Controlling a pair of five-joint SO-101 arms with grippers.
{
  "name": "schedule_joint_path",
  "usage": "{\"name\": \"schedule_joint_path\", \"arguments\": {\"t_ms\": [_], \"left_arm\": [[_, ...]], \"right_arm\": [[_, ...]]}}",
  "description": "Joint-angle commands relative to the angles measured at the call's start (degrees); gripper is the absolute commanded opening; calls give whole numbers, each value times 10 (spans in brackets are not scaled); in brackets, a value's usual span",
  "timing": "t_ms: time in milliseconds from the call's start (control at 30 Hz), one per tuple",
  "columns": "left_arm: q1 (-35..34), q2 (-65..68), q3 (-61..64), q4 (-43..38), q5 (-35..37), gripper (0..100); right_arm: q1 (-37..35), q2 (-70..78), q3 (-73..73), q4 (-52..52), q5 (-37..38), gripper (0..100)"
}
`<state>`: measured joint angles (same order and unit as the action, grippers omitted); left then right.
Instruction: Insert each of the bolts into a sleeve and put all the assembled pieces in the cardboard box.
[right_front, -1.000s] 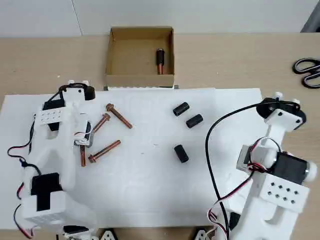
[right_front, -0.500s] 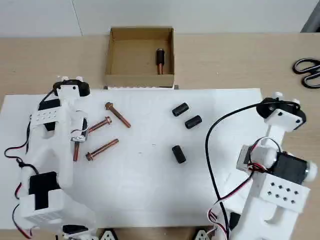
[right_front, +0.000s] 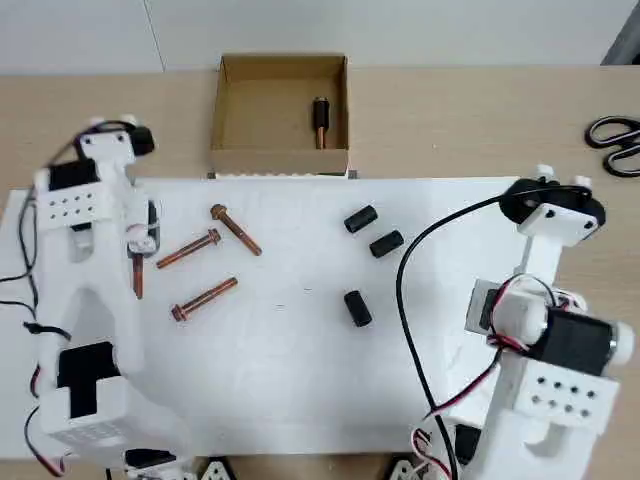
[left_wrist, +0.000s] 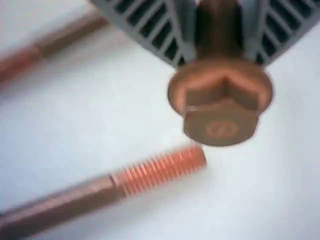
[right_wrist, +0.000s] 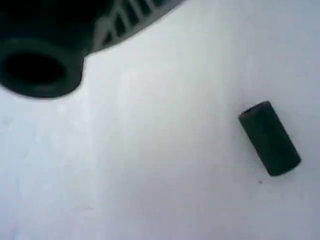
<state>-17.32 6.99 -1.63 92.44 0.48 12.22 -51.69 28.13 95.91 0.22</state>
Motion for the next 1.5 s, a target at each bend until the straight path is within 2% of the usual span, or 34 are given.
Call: {"name": "schedule_joint_path", "arguments": {"t_ms": [0,100,200,433,600,700,967,1067,1233,1300,1467], "left_arm": [[1,-8,-102,81,30,6],[1,-26,-139,80,40,6],[16,-114,-145,80,38,6],[160,-341,-92,46,47,6],[205,-466,53,-37,138,6],[219,-545,163,-88,193,6],[267,-821,490,-334,250,6],[288,-923,601,-398,251,6],[336,-1059,702,-415,254,6],[353,-1101,720,-414,280,6],[376,-1111,727,-415,339,6]], "right_arm": [[-8,-54,-28,4,-4,4],[-15,-113,-27,3,-3,4],[-39,-171,-25,3,-3,3],[-75,-247,9,-24,-6,3],[-116,-298,83,-58,-1,3],[-164,-347,129,-85,14,3],[-301,-523,324,-164,19,3],[-357,-519,349,-167,18,3],[-442,-509,355,-196,18,3],[-478,-507,361,-207,18,3],[-531,-509,380,-210,18,3]]}}
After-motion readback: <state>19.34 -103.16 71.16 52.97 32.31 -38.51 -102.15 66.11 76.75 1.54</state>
